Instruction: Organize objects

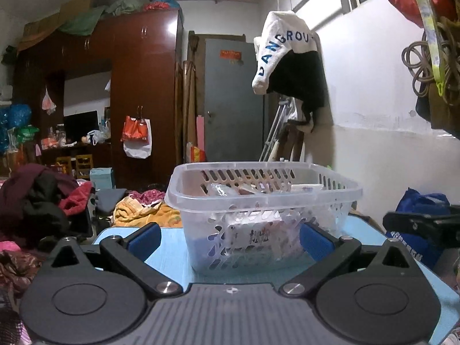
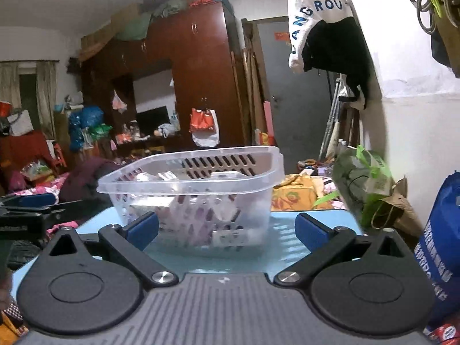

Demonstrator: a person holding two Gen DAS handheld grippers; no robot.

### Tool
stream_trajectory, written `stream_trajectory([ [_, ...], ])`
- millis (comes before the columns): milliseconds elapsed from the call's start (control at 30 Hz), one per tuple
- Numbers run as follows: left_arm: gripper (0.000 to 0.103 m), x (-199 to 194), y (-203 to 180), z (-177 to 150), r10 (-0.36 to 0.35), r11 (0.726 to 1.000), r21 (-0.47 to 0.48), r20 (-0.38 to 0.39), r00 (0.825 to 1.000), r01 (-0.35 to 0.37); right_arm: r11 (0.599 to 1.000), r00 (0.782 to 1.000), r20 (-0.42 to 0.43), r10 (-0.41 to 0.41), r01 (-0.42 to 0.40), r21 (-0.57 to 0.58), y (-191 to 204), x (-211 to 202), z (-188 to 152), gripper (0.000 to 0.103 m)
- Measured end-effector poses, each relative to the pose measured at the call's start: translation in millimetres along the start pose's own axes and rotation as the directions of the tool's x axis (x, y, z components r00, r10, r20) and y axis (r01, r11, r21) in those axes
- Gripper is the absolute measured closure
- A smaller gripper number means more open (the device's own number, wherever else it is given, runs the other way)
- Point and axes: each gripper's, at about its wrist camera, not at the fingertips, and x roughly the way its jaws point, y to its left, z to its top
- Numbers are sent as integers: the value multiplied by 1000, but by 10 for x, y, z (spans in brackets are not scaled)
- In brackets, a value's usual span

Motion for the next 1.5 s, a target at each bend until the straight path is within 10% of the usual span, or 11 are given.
stream_trajectory([
  [1500,0,-45,-131,-7,-17,1000,13,-36,999,18,984,996,59,-66,75,-164,132,-18,43,0],
])
